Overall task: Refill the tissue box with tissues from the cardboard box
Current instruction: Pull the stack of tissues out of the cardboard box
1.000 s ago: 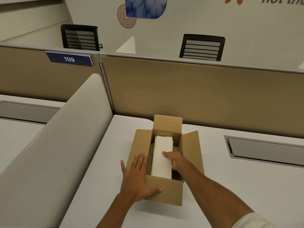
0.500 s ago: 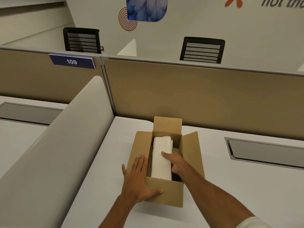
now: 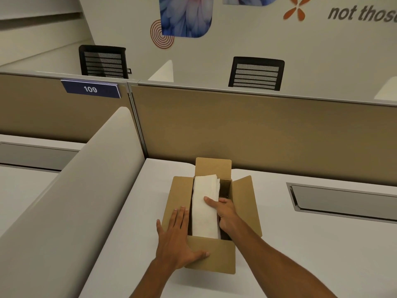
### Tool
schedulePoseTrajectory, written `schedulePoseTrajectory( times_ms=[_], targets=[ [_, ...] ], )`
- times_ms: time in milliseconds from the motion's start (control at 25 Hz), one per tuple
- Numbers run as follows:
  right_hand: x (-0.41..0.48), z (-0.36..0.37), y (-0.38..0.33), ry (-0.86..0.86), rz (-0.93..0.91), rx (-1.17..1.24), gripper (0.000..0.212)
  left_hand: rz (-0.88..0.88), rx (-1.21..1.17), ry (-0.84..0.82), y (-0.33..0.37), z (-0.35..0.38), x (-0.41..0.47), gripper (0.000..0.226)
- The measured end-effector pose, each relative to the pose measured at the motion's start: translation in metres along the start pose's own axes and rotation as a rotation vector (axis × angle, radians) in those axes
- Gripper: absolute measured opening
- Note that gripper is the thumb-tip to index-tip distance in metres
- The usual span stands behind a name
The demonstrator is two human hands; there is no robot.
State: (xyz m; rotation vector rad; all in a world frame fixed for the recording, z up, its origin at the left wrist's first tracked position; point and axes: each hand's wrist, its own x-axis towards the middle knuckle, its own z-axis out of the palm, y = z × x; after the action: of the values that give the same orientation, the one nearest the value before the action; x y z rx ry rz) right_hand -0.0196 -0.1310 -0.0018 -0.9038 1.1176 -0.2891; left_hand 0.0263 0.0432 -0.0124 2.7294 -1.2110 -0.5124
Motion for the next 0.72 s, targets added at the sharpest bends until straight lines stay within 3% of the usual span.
schedulePoseTrajectory(
  times_ms=[240, 400, 560, 640, 720],
  targets=[
    [-0.034, -0.007, -0.019, -0.112, -0.091, -0.035, 0.061, -0.015, 0.072, 0.019, 0.004, -0.002, 0.003, 0.137],
    [-0.062, -0.030, -0.045, -0.197, -0.165, 0.115, 0.055, -0.031, 0.114, 0.014, 0.009, -0.006, -0.003, 0.131],
    [-0.086, -0.070, -0.062, -0.243, -0.169, 0.356, 0.047, -0.003, -0.055, 0.106, 0.025, -0.015, -0.010, 0.086],
    [-0.099, -0.093, -0.065, -0.232, -0.148, 0.434, 0.042, 0.015, -0.319, 0.249, 0.047, -0.022, -0.019, 0.050],
    [-0.110, -0.117, -0.064, -0.228, -0.125, 0.514, 0.038, -0.095, -0.730, 0.295, 0.080, -0.032, -0.029, 0.027]
  ],
)
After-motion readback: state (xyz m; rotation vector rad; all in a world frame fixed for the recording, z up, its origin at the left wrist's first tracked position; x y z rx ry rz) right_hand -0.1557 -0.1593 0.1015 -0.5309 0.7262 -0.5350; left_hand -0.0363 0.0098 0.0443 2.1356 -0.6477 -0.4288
